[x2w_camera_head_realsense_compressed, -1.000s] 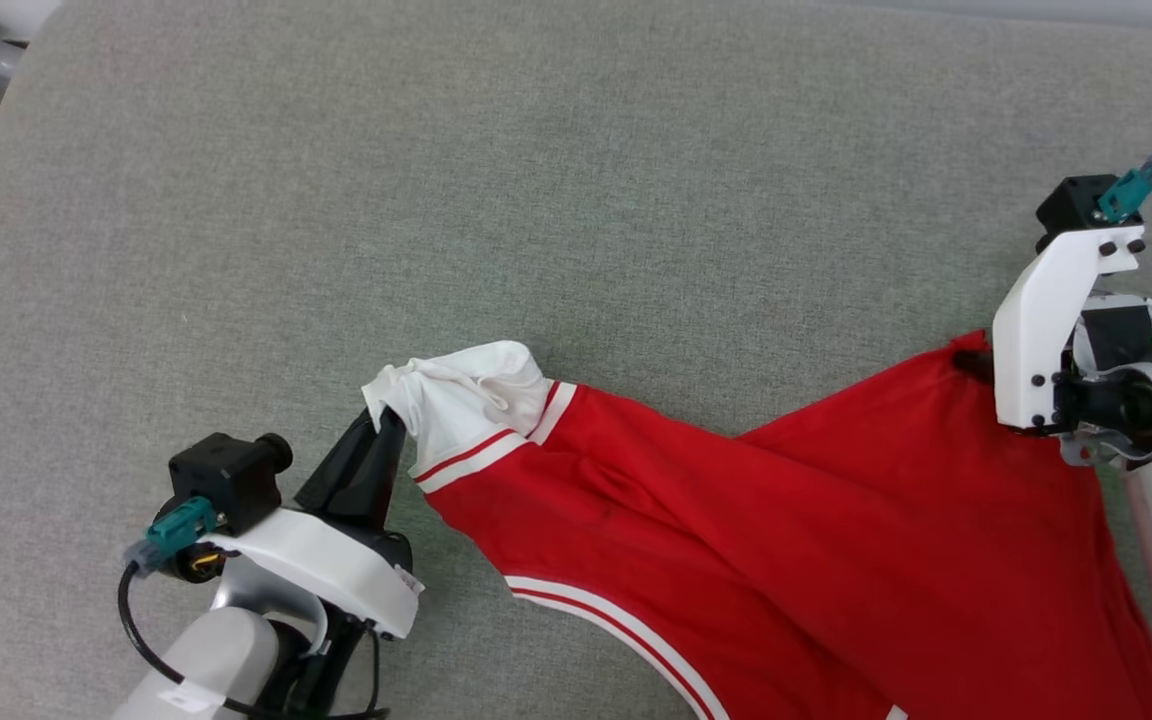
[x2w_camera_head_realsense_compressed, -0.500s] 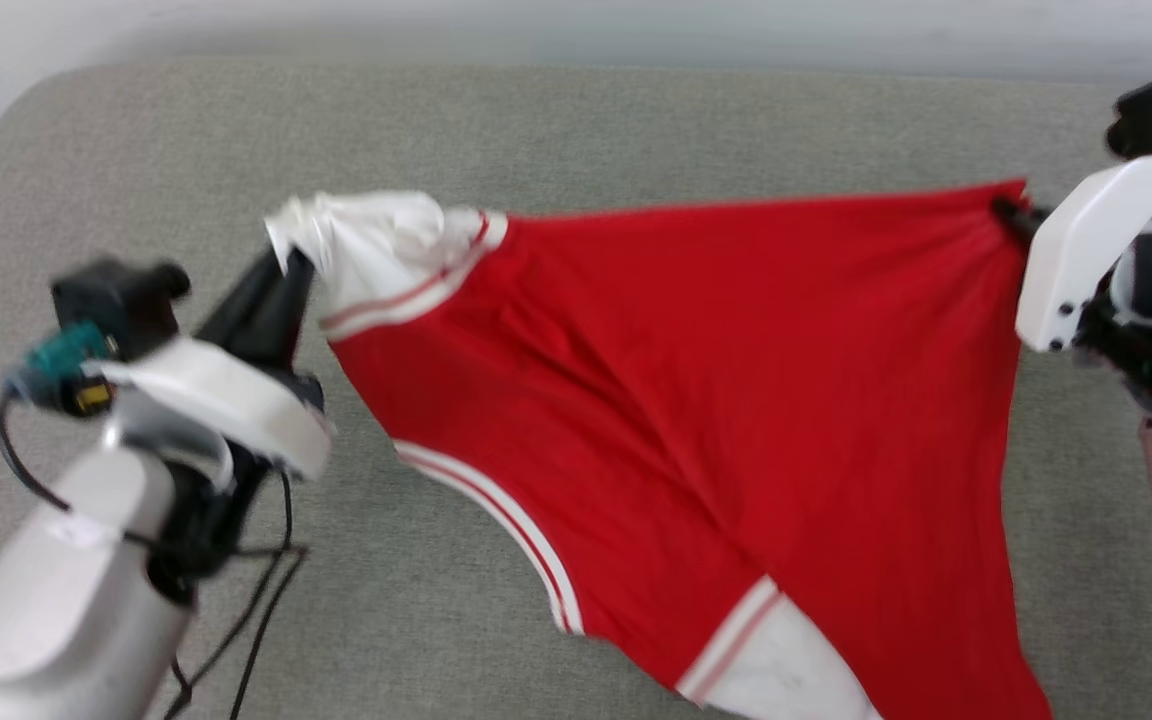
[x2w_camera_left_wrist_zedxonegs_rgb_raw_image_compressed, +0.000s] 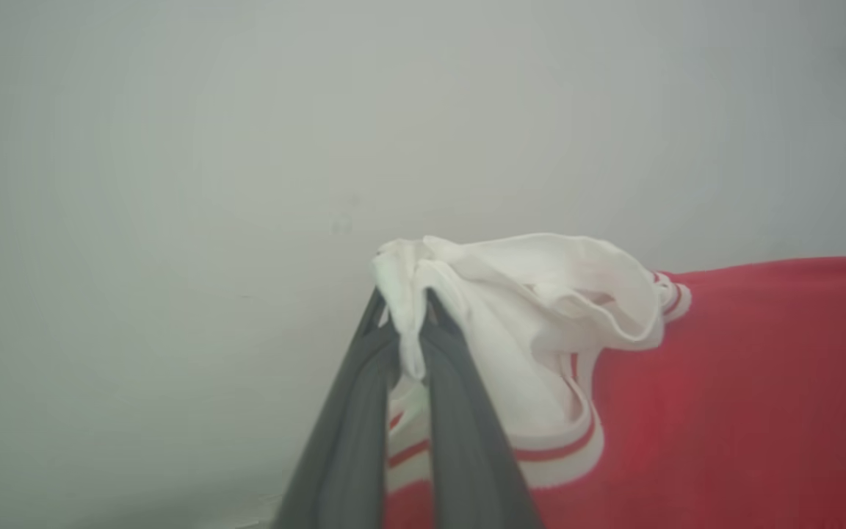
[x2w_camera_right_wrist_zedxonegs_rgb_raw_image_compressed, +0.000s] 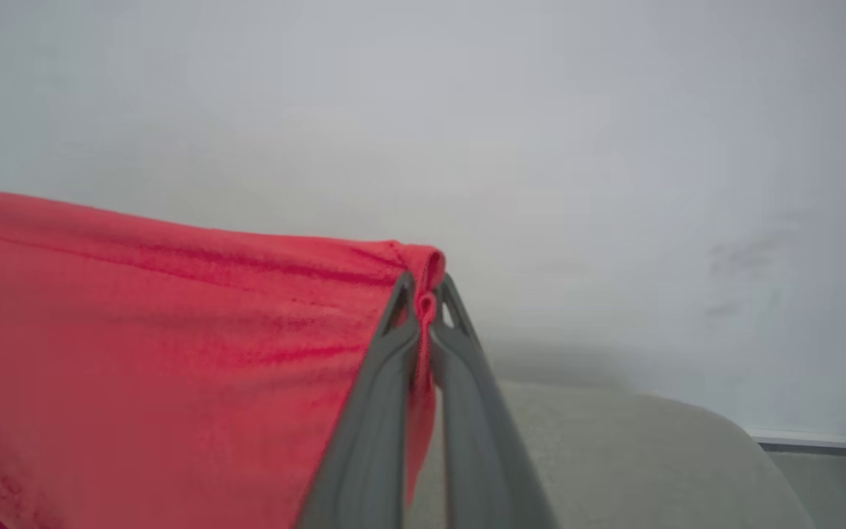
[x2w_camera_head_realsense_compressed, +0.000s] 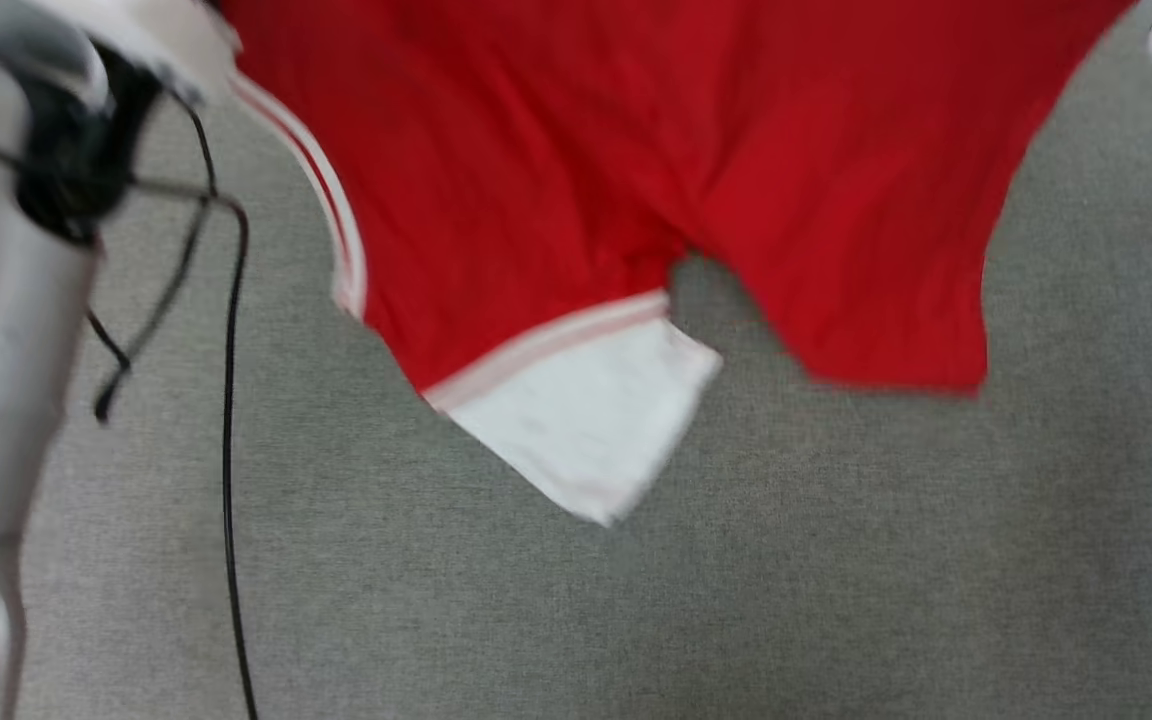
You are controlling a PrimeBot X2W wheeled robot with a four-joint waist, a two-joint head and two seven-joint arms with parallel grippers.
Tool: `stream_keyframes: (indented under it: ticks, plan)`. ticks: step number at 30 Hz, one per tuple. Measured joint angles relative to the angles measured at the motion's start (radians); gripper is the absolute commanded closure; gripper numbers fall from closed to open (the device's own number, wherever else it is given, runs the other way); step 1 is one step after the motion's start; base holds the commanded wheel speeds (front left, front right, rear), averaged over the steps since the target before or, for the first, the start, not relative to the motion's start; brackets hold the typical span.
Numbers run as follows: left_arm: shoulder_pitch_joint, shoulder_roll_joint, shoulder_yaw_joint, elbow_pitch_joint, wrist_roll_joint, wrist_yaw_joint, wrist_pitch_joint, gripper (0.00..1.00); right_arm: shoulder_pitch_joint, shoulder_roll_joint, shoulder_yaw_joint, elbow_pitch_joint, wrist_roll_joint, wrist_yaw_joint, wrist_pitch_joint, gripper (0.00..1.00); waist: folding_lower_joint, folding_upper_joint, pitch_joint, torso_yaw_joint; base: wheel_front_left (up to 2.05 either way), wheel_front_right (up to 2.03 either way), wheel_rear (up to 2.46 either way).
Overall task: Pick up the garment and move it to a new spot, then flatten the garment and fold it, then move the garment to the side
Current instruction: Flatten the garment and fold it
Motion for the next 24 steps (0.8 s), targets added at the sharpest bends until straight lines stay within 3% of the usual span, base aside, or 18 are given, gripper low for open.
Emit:
stream_keyframes:
  ticks: [13, 24]
  plan:
    - [-0.422, 0.016, 0.026, 0.232, 0.045, -0.044, -0.048, 1.00, -0.345, 0.030, -0.024, 0.085, -0.084, 0.000, -0.161, 1.00, 0.0000, 0.0000, 0.124, -0.049, 0.00, 0.00, 0.00]
    - [-0.472, 0.000, 0.036, 0.391, -0.011, -0.076, -0.097, 1.00, -0.415, 0.058, -0.002, 0.214, -0.092, 0.000, -0.241, 1.00, 0.0000, 0.0000, 0.245, -0.059, 0.00, 0.00, 0.00]
